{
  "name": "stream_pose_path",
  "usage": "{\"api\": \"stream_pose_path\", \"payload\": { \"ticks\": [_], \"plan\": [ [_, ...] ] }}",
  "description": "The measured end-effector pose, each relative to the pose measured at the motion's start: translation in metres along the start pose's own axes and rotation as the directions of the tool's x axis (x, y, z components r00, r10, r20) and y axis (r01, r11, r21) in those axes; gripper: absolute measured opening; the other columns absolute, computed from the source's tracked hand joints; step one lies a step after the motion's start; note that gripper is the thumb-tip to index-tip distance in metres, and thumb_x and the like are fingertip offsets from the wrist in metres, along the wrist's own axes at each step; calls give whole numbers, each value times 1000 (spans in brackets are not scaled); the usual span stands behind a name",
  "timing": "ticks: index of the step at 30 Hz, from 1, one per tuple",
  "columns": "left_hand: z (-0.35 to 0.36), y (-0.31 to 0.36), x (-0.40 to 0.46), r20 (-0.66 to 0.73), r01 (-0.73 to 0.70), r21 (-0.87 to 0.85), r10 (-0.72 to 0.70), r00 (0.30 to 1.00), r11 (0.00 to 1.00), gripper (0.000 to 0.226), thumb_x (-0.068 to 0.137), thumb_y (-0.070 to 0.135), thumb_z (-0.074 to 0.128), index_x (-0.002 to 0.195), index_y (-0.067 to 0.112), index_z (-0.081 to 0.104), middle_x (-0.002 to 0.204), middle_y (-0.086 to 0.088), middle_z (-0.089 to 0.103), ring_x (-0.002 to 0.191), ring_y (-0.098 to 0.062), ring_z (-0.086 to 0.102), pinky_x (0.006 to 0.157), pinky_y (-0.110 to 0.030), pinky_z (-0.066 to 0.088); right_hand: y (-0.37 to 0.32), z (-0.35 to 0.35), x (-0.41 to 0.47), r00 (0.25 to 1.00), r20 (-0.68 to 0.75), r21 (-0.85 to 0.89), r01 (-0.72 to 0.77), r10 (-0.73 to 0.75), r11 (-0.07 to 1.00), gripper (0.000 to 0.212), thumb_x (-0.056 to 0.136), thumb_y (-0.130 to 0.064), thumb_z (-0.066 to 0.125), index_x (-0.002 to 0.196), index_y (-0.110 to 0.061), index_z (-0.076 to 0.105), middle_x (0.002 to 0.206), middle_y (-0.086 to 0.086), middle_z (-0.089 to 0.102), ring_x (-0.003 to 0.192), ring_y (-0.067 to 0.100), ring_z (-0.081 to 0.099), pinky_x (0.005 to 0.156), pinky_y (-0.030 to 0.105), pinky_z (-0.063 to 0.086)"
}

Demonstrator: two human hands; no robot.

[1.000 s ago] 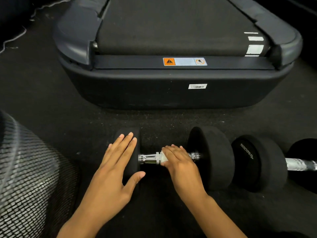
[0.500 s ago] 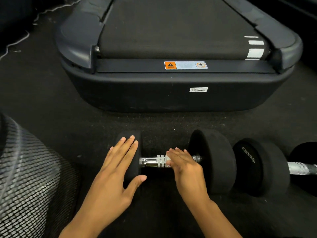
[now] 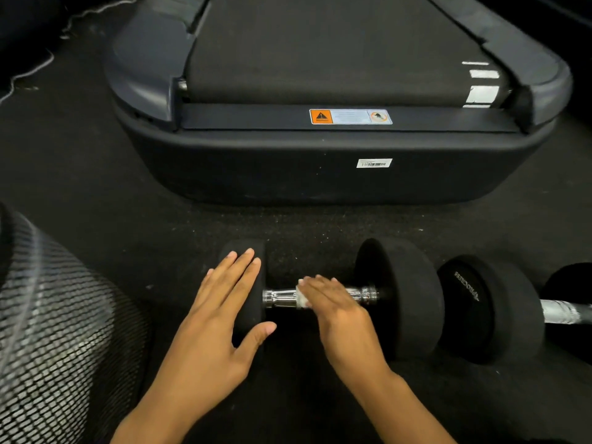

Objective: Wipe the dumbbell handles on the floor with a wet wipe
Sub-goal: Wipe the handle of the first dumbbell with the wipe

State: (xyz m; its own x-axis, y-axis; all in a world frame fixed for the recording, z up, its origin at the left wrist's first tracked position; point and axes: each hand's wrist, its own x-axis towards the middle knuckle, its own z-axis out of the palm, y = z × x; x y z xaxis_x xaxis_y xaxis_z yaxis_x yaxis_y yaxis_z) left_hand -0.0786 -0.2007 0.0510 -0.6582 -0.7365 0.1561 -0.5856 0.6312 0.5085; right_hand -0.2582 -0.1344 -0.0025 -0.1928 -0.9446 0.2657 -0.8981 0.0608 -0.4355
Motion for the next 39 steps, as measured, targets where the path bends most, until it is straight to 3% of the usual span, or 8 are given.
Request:
{"api": "stream_pose_path", "payload": {
  "ticks": [5, 9, 13, 18, 22, 26, 30, 39],
  "plan": [
    [1, -1, -1, -11, -13, 7, 13, 1000, 1000, 75, 82, 55, 43, 147, 25, 21, 154, 16, 14, 142, -7, 8, 113, -31, 6, -4, -4, 18, 997, 68, 69, -47, 42, 996, 29, 75, 4, 63, 97, -15, 68, 96, 0, 68, 95, 16, 63, 103, 33, 38],
    [0, -1, 0, -1, -8, -15, 8, 1000, 1000, 75, 82, 56, 43, 147, 25, 22, 154, 17, 14, 142, -6, 8, 113, -30, 5, 2, -7, 4, 996, 60, 40, 58, -61, 997, 39, 75, -1, 65, 113, -12, 66, 115, 4, 66, 112, 19, 59, 103, 37, 36],
    [1, -1, 0, -9, -15, -8, 14, 1000, 1000, 75, 82, 55, 44, 147, 26, 21, 154, 18, 12, 142, -6, 8, 113, -30, 4, -6, -10, 26, 991, 131, 67, -34, 25, 997, 20, 81, -1, 58, 91, -15, 68, 90, 0, 68, 90, 17, 63, 95, 33, 46],
    [0, -1, 0, -14, -7, -23, 7, 1000, 1000, 75, 82, 56, 44, 147, 27, 20, 154, 20, 10, 142, -5, 7, 113, -29, 3, -4, -13, 19, 984, 150, 90, 86, -99, 992, 33, 76, -5, 57, 106, -11, 69, 107, 5, 69, 101, 20, 64, 97, 33, 42],
    [1, 0, 1, -23, -5, -18, 5, 1000, 1000, 75, 81, 55, 44, 147, 26, 21, 153, 20, 12, 142, -5, 7, 113, -30, 5, -7, -14, 35, 971, 241, 101, -12, -13, 995, 16, 85, -7, 54, 91, -14, 67, 90, 3, 67, 85, 20, 63, 80, 40, 51],
    [0, -1, 0, -15, -11, -30, 11, 1000, 999, 75, 82, 55, 45, 147, 24, 22, 154, 18, 13, 142, -5, 7, 113, -30, 5, -8, -13, 25, 964, 230, 141, 106, -136, 984, 34, 80, -2, 58, 113, -7, 66, 117, 10, 65, 111, 22, 59, 102, 33, 38],
    [0, 0, 1, -22, -10, -29, 10, 1000, 1000, 75, 82, 54, 46, 146, 24, 23, 154, 16, 15, 142, -5, 7, 114, -29, 5, -15, -9, 39, 971, 226, 141, 43, -75, 989, 22, 82, -5, 61, 102, -9, 69, 102, 10, 70, 94, 25, 65, 87, 40, 51],
    [0, -1, 1, -17, 3, -38, -4, 1000, 999, 76, 81, 56, 45, 146, 27, 20, 153, 23, 8, 142, -2, 4, 113, -29, 2, -29, -8, 37, 982, 185, 174, 10, -43, 985, 23, 83, -11, 63, 105, -7, 69, 105, 9, 69, 98, 25, 65, 91, 34, 49]
  ]
}}
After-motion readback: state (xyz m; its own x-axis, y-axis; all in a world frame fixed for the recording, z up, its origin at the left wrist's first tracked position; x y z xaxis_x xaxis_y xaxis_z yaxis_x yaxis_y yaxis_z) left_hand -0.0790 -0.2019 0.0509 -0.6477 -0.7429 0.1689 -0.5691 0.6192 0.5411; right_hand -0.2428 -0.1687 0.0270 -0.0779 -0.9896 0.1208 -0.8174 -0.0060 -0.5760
